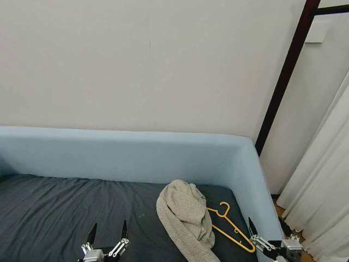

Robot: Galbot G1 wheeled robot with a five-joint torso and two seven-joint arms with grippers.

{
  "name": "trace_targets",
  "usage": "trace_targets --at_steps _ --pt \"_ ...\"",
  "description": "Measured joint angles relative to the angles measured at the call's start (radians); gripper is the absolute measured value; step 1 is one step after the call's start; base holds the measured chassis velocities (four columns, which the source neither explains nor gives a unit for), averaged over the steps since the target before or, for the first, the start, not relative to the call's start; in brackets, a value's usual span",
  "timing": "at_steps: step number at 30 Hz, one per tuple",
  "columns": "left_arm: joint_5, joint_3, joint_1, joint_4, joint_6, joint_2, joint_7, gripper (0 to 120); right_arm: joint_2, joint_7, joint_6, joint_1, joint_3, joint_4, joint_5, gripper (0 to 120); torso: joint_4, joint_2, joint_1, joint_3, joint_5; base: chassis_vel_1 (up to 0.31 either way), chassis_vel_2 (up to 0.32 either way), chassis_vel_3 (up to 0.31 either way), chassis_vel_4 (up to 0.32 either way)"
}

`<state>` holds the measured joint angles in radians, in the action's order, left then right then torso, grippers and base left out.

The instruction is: Pick up the clothes from the sofa and hang them on the clothes hanger.

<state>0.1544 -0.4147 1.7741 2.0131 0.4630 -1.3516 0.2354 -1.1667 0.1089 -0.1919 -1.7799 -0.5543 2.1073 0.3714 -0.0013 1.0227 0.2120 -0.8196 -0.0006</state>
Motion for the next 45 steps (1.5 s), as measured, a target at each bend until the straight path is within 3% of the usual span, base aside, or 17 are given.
trace_targets --at_steps 4,11,12,16,17,20,22,26,27,30,31,35,36,39,45 --pt "0.004 0.009 -0.014 -0.016 -0.005 0.017 0.000 100 0.089 0.025 0.057 0.032 0.033 -0.018 0.061 100 -0.0008 0.000 0.000 0.000 -0.0002 0.000 0.000 0.000 0.000" --pt "0.009 -0.001 0.001 -0.013 -0.006 0.016 -0.001 100 0.322 0.067 0.205 0.242 0.141 -0.065 0.290 100 0.0001 0.000 0.000 0.000 0.0000 0.000 0.000 0.000 0.000" --pt "0.009 -0.001 0.001 -0.013 -0.006 0.016 -0.001 100 0.322 0.067 0.205 0.242 0.141 -0.065 0.290 100 0.0001 0.000 0.000 0.000 0.0000 0.000 0.000 0.000 0.000" --pt "0.010 -0.013 0.016 -0.007 -0.007 0.017 -0.004 100 0.424 0.067 0.264 0.420 0.284 -0.135 0.386 100 -0.0001 0.000 0.000 0.000 -0.0001 0.000 0.000 0.000 0.000" --pt "0.010 -0.013 0.016 -0.007 -0.007 0.017 -0.004 100 0.424 0.067 0.264 0.420 0.284 -0.135 0.386 100 -0.0001 0.000 0.000 0.000 -0.0001 0.000 0.000 0.000 0.000" --pt "0.007 -0.019 0.031 -0.007 -0.006 0.018 -0.005 100 0.440 0.075 0.321 0.624 0.454 -0.215 0.443 100 0.0000 0.000 0.000 0.000 -0.0001 0.000 0.000 0.000 0.000" --pt "0.005 -0.020 0.035 -0.007 -0.006 0.017 -0.005 100 0.434 0.079 0.333 0.679 0.500 -0.240 0.454 100 0.0001 0.000 0.000 0.000 -0.0003 0.000 0.000 0.000 0.000" --pt "-0.015 -0.019 0.056 -0.007 0.000 0.001 -0.004 100 0.366 0.088 0.383 0.909 0.711 -0.370 0.502 100 0.0000 0.000 0.000 0.000 0.0002 0.000 0.000 0.000 0.000" --pt "-0.015 -0.019 0.056 -0.007 0.000 0.001 -0.004 100 0.366 0.088 0.383 0.909 0.711 -0.370 0.502 100 0.0000 0.000 0.000 0.000 0.0002 0.000 0.000 0.000 0.000" --pt "-0.033 -0.020 0.067 -0.006 0.007 -0.016 -0.004 100 0.266 0.086 0.421 1.123 0.893 -0.505 0.517 100 0.0004 0.000 0.000 0.000 -0.0005 0.000 0.000 0.000 0.000" --pt "-0.033 -0.020 0.067 -0.006 0.007 -0.016 -0.004 100 0.266 0.086 0.421 1.123 0.893 -0.505 0.517 100 0.0004 0.000 0.000 0.000 -0.0005 0.000 0.000 0.000 0.000" --pt "-0.038 -0.033 0.076 -0.006 0.016 -0.026 0.000 100 0.133 0.078 0.441 1.253 1.052 -0.677 0.495 100 0.0002 0.000 0.000 0.000 -0.0003 0.000 0.000 0.000 0.000" --pt "-0.038 -0.033 0.076 -0.006 0.016 -0.026 0.000 100 0.133 0.078 0.441 1.253 1.052 -0.677 0.495 100 0.0002 0.000 0.000 0.000 -0.0003 0.000 0.000 0.000 0.000" --pt "-0.038 -0.038 0.079 -0.010 0.023 -0.034 0.004 100 0.038 0.052 0.443 1.311 1.109 -0.835 0.436 100 0.0001 0.000 0.000 0.000 -0.0006 0.000 0.000 0.000 0.000" --pt "-0.037 -0.041 0.080 -0.014 0.029 -0.045 0.005 100 -0.064 0.004 0.401 1.359 1.104 -1.067 0.361 100 -0.0004 0.000 0.000 0.000 -0.0003 0.000 0.000 0.000 0.000"
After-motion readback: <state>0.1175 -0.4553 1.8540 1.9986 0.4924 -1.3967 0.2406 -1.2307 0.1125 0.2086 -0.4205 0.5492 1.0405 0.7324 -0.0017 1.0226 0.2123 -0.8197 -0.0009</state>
